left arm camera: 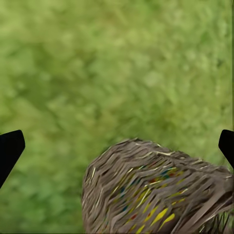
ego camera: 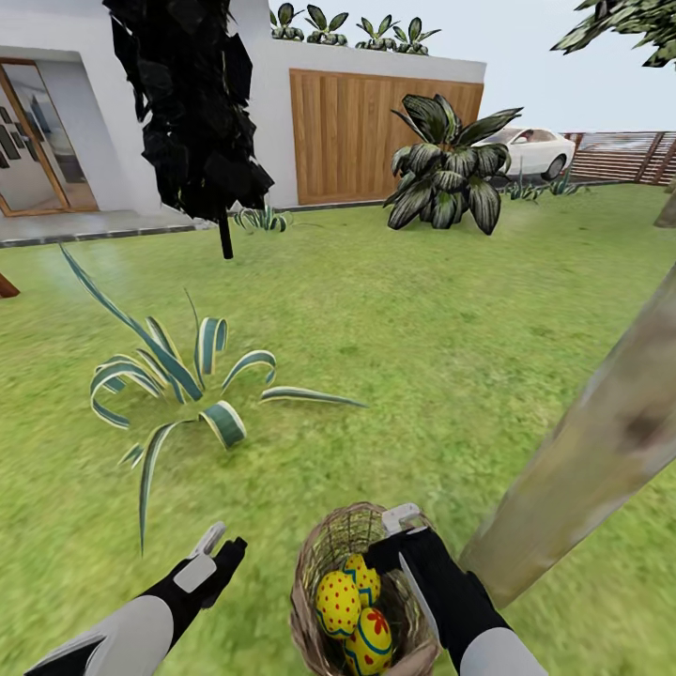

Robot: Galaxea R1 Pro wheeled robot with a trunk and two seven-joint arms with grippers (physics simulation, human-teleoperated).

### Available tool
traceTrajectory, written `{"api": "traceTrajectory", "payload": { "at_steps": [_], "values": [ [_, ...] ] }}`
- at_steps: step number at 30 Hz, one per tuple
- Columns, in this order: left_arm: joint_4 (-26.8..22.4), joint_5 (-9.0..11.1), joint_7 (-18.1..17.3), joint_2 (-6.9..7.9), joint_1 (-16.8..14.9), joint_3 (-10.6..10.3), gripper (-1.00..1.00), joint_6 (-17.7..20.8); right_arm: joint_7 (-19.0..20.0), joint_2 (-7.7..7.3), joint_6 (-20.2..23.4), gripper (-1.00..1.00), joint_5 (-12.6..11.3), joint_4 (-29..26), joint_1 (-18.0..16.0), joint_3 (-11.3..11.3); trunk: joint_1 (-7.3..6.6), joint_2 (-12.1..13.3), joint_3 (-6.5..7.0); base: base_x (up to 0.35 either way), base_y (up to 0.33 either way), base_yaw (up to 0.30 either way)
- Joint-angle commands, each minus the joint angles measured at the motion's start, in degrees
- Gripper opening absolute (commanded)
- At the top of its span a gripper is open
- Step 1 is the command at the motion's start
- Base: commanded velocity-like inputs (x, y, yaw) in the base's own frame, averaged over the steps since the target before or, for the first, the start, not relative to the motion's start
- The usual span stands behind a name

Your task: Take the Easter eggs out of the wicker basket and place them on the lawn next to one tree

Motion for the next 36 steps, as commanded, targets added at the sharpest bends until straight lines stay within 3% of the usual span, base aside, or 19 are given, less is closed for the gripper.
{"api": "traceTrajectory", "payload": {
  "at_steps": [1, 9, 17, 25, 36],
  "values": [
    [-0.28, 0.21, 0.37, -0.05, 0.01, 0.08, 1.00, 0.35, 0.45, -0.03, 0.29, 1.00, 0.67, 0.21, -0.03, -0.01, 0.23, -0.44, -0.23, 0.054, 0.000, 0.000],
    [-0.15, 0.21, 0.27, -0.01, 0.01, 0.01, 1.00, 0.52, 0.70, -0.05, 0.22, 1.00, 0.80, 1.29, -0.03, 0.31, 0.89, -1.64, -0.77, 0.011, 0.000, 0.000],
    [0.01, 0.21, 0.16, 0.26, 0.01, 0.00, 1.00, 0.46, 0.78, -0.02, 0.27, 1.00, 0.72, 3.01, -0.03, 3.33, 0.89, -1.64, -0.77, -0.001, 0.000, 0.000],
    [0.22, 0.21, -3.84, 0.57, 0.01, 0.00, 1.00, 0.55, 0.79, -0.02, 0.24, 1.00, 0.72, 3.08, -0.03, 3.51, 0.89, -1.64, -0.77, -0.204, 0.115, 0.000],
    [0.22, 0.21, -4.08, 0.76, 0.01, 0.00, 1.00, 0.47, 0.68, -0.34, -0.20, 1.00, 0.49, 3.01, -0.03, 3.38, 0.89, -1.64, -0.77, -0.023, 0.015, 0.000]
  ]
}}
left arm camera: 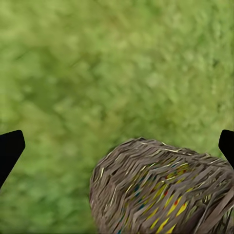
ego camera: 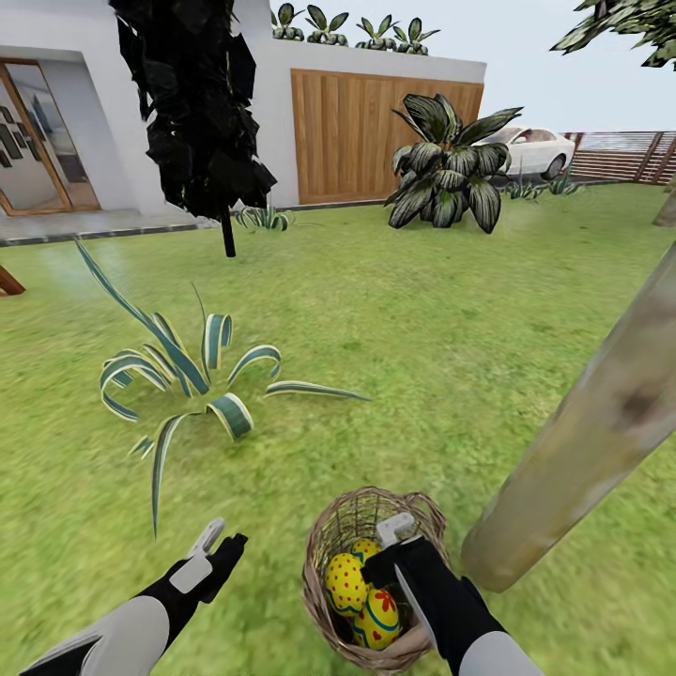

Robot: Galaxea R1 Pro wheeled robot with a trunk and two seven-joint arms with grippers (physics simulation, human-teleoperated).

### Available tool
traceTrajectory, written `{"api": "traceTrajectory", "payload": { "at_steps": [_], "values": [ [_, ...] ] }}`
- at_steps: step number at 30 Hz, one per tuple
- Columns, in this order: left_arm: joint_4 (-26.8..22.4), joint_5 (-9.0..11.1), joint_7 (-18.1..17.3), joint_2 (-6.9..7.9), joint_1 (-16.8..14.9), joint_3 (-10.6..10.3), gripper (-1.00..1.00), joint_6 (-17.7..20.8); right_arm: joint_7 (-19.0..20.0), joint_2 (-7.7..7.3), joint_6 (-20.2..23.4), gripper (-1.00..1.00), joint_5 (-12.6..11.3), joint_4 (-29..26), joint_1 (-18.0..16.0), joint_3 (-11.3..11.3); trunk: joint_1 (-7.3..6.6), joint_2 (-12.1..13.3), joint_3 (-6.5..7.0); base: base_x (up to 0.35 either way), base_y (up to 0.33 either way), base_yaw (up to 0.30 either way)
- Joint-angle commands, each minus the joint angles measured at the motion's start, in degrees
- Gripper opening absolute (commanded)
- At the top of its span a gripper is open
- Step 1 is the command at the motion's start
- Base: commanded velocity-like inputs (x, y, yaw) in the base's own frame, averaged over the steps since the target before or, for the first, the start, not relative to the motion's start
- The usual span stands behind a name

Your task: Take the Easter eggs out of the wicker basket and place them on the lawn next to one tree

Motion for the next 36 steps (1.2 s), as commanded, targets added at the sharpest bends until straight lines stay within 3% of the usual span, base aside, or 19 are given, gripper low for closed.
{"api": "traceTrajectory", "payload": {
  "at_steps": [1, 13, 36],
  "values": [
    [-0.16, 0.45, 0.30, -0.01, 0.01, -0.10, 1.00, 0.32, 0.41, 0.01, 0.28, 1.00, 0.58, -0.09, -0.02, -0.06, -0.01, -0.02, -0.05, 0.000, 0.000, 0.000],
    [-0.34, 0.40, 0.27, -0.09, 0.01, -0.15, 1.00, 0.31, -0.58, 0.31, 0.02, 1.00, 0.42, 0.57, -0.04, -0.38, -0.01, -0.02, -0.05, 0.000, 0.000, 0.000],
    [-0.16, 0.36, 0.21, -0.04, 0.01, -0.10, 1.00, 0.31, 0.07, 0.16, -3.09, 1.00, 0.66, 0.42, -0.02, -0.13, 5.05, -9.25, -4.18, 0.000, 0.000, 0.000]
  ]
}}
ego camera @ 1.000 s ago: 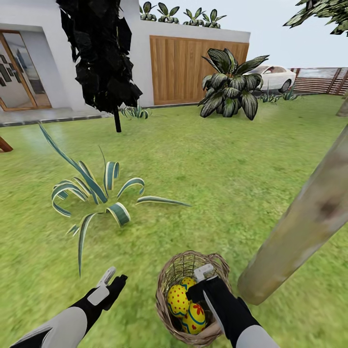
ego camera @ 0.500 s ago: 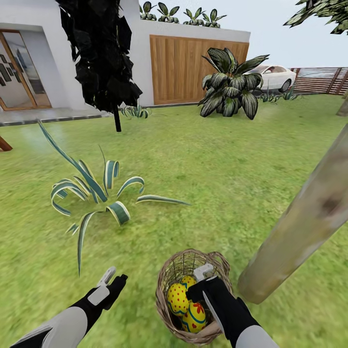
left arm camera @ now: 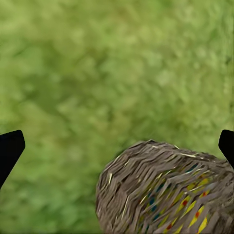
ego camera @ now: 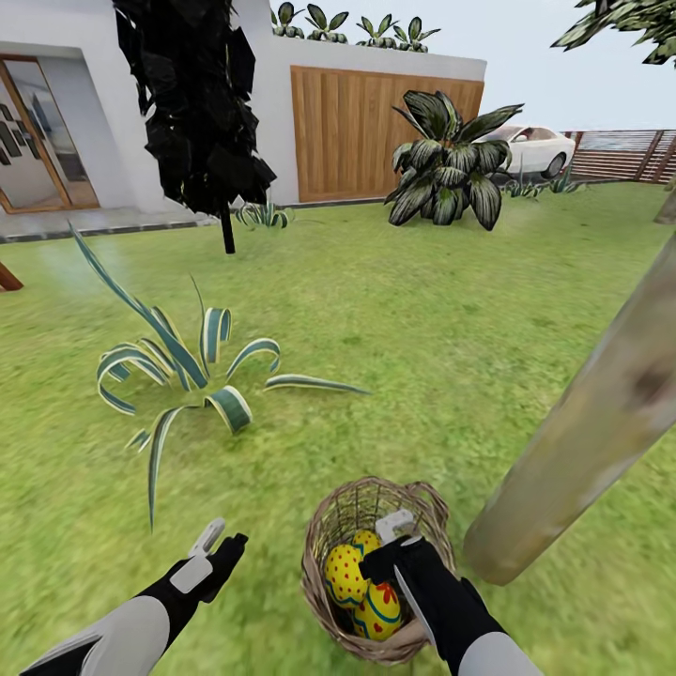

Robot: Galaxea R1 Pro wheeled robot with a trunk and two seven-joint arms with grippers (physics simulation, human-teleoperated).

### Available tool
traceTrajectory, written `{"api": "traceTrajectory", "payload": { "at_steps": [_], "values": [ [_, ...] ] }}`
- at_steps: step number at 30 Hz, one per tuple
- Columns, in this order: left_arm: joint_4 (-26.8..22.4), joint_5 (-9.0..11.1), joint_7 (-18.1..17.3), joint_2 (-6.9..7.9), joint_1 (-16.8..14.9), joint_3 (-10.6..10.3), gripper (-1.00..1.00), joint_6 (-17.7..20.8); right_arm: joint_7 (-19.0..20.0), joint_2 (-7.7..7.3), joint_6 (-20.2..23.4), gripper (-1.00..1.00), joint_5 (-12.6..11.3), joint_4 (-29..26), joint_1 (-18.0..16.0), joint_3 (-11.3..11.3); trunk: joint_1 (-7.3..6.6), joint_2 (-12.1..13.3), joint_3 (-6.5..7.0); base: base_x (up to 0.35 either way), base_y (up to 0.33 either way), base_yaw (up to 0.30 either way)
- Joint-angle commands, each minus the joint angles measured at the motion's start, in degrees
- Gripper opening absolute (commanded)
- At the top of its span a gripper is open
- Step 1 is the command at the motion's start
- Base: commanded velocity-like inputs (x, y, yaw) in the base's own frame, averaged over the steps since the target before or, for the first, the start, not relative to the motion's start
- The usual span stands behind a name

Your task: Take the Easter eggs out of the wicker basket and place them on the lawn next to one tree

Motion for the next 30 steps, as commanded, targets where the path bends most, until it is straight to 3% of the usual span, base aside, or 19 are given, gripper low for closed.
{"api": "traceTrajectory", "payload": {
  "at_steps": [1, 9, 13, 20, 30],
  "values": [
    [-0.16, 0.41, 0.30, -0.04, 0.00, -0.08, 1.00, 0.33, 0.41, 0.02, 0.30, 1.00, 0.62, -0.10, -0.02, -0.01, 0.22, -0.44, -0.23, 0.000, 0.000, 0.000],
    [-0.16, 0.41, 0.30, 0.01, 0.00, -0.07, 1.00, 0.33, 1.36, 0.15, 0.30, 1.00, 0.62, -0.96, -0.04, 0.23, 1.97, -3.64, -1.67, 0.000, 0.000, 0.000],
    [-0.16, 0.41, 0.30, 0.03, 0.00, -0.07, 1.00, 0.33, 1.61, 0.36, 0.55, 1.00, 0.67, -0.24, -2.90, 0.26, 2.85, -5.25, -2.39, 0.000, 0.000, 0.000],
    [-0.16, 0.41, 0.30, -0.04, 0.00, -0.14, 1.00, 0.33, -2.14, 0.75, 0.60, 1.00, 0.70, 15.19, -13.95, 0.26, 4.39, -8.06, -3.64, 0.000, 0.000, 0.000],
    [-0.15, 0.42, 0.30, -0.23, 0.00, -0.16, 1.00, 0.33, -4.60, 0.75, 0.53, 1.00, 0.70, 18.88, -16.89, 0.26, 6.59, -12.07, -5.44, 0.000, 0.000, 0.000]
  ]
}}
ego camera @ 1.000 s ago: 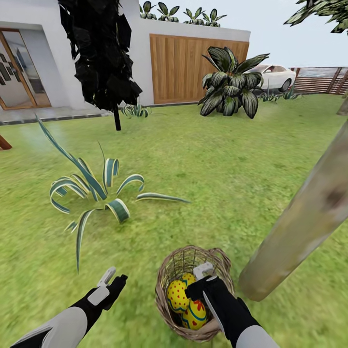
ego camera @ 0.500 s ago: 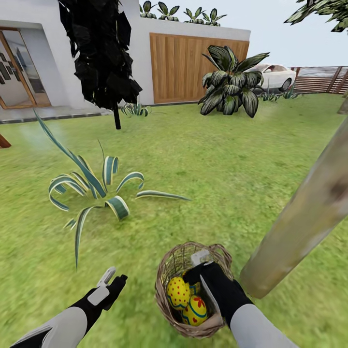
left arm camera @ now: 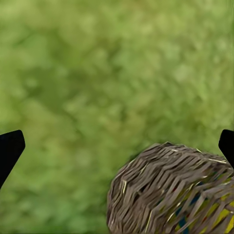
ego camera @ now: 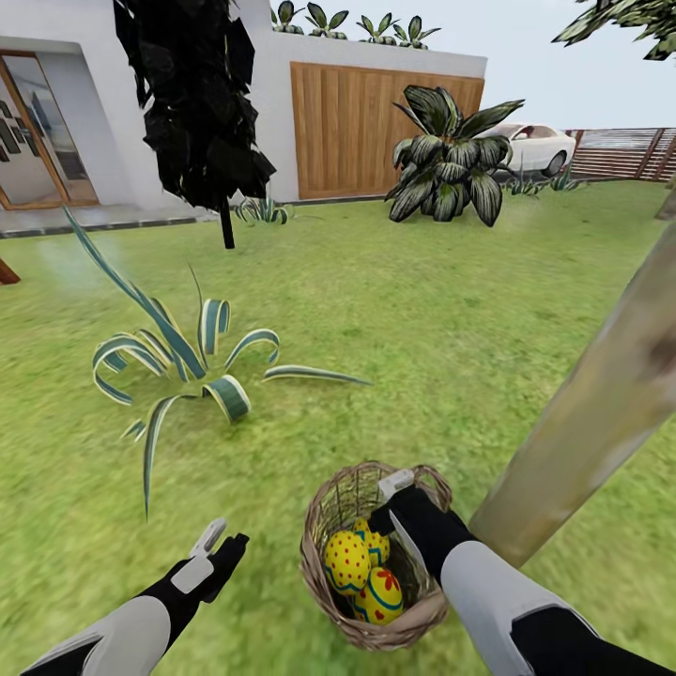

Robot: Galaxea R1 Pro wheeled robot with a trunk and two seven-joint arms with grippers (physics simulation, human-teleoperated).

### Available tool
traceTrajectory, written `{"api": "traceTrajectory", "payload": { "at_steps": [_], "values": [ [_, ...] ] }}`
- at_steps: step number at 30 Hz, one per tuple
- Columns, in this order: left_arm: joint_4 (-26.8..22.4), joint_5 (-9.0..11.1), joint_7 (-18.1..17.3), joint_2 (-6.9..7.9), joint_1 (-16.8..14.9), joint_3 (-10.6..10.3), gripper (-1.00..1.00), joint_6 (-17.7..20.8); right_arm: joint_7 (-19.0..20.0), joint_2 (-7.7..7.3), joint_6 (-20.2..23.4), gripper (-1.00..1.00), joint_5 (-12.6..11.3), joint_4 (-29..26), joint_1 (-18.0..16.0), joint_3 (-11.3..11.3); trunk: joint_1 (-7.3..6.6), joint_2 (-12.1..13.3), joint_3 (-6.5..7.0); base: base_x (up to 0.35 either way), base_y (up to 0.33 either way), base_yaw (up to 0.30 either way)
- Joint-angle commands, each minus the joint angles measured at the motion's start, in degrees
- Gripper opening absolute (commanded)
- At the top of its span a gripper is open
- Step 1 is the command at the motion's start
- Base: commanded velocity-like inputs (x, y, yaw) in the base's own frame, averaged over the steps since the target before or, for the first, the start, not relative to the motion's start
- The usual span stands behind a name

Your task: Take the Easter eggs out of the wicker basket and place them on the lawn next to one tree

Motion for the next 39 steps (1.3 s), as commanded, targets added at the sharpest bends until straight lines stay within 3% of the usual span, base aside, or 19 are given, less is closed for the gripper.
{"api": "traceTrajectory", "payload": {
  "at_steps": [1, 7, 15, 32, 35, 39],
  "values": [
    [-0.20, 0.19, 0.32, -0.04, 0.01, 0.16, 1.00, 0.35, 0.31, 0.00, 0.32, 1.00, 0.45, 0.09, -0.07, 0.16, 0.22, -0.43, -0.23, 0.000, 0.000, 0.000],
    [-0.16, 0.19, 0.32, -0.05, 0.01, 0.16, 1.00, 0.35, 1.44, 0.00, 0.18, 1.00, 0.45, 0.27, -0.11, 0.16, 1.53, -2.84, -1.31, 0.000, 0.000, 0.000],
    [-0.18, 0.19, 0.32, -0.01, 0.01, 0.16, 1.00, 0.35, 7.84, 0.00, -1.23, 1.00, 0.53, 0.28, -0.11, 0.23, 3.29, -6.05, -2.74, 0.000, 0.000, 0.000],
    [-0.17, 0.19, 0.32, 0.04, 0.01, 0.16, 1.00, 0.35, 8.85, 0.00, -5.33, 1.00, 0.54, 0.21, -0.11, 3.01, 7.02, -12.87, -5.80, 0.000, 0.000, 0.000],
    [-0.16, 0.19, 0.32, 0.04, 0.01, 0.16, 1.00, 0.35, 13.10, 0.00, -5.48, 1.00, 0.59, 0.26, -0.06, 3.05, 7.68, -14.07, -6.33, 0.000, 0.000, 0.000],
    [-0.17, 0.19, 0.32, 0.04, 0.01, 0.16, 1.00, 0.35, 15.22, 0.00, -5.52, 1.00, 0.65, 0.28, -0.03, 3.06, 8.56, -15.68, -7.05, 0.000, 0.000, 0.000]
  ]
}}
